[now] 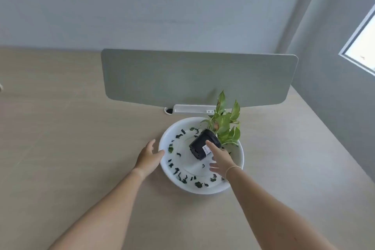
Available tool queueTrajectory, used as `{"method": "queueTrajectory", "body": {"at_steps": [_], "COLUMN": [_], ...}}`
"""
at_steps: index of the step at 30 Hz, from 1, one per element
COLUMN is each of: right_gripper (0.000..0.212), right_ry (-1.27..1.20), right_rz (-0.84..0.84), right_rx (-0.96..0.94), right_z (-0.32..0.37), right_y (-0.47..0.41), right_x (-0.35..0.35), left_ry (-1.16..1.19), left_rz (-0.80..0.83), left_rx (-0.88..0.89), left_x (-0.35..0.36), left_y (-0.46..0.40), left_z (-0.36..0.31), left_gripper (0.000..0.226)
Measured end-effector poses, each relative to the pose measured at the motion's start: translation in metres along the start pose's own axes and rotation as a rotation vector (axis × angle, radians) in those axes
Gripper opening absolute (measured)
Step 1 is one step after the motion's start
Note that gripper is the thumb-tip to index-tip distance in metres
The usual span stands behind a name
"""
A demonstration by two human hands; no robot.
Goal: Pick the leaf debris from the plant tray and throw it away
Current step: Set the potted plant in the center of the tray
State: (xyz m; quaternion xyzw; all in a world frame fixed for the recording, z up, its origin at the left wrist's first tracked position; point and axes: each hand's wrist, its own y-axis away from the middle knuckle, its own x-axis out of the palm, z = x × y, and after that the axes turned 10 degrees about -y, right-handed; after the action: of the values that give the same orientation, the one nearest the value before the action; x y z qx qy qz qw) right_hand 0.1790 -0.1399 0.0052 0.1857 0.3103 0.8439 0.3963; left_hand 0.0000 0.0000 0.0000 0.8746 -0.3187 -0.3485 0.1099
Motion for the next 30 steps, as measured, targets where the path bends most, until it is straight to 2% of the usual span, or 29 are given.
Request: {"method": "queueTrajectory", "body": {"at_steps": [7,12,21,25,28,30], "right_gripper": [0.079,0.076,0.065,0.061,0.072,0.071], "right_ry": [-0.141,-0.213,-0.252,-0.188,-0.099,-0.025], "right_rz": [-0.038,-0.048,-0.009,-0.011,-0.071,-0.084], "right_rx": [0.040,0.020,-0.023,-0.147,-0.279,-0.389], "right_z": [0.000,-0.005,0.002,0.004,0.003,0.002], "right_y": [-0.032,-0.040,-0.041,-0.041,-0.040,-0.038], "right_x": [0.003,0.003,0.002,0.006,0.010,0.010], "left_ry": [0.050,0.042,0.117,0.126,0.127,0.135], "left_rz": [-0.012,-0.032,-0.043,-0.033,-0.032,-0.029], "left_rx": [-0.071,-0.061,-0.088,-0.094,-0.100,-0.099], "left_x": [0.014,0.021,0.023,0.022,0.021,0.021], "left_y": [-0.016,-0.021,-0.027,-0.027,-0.027,-0.028], "left_z": [-0.009,-0.006,-0.002,-0.001,0.000,0.000], "left_gripper": [0.065,0.047,0.060,0.060,0.059,0.059]}}
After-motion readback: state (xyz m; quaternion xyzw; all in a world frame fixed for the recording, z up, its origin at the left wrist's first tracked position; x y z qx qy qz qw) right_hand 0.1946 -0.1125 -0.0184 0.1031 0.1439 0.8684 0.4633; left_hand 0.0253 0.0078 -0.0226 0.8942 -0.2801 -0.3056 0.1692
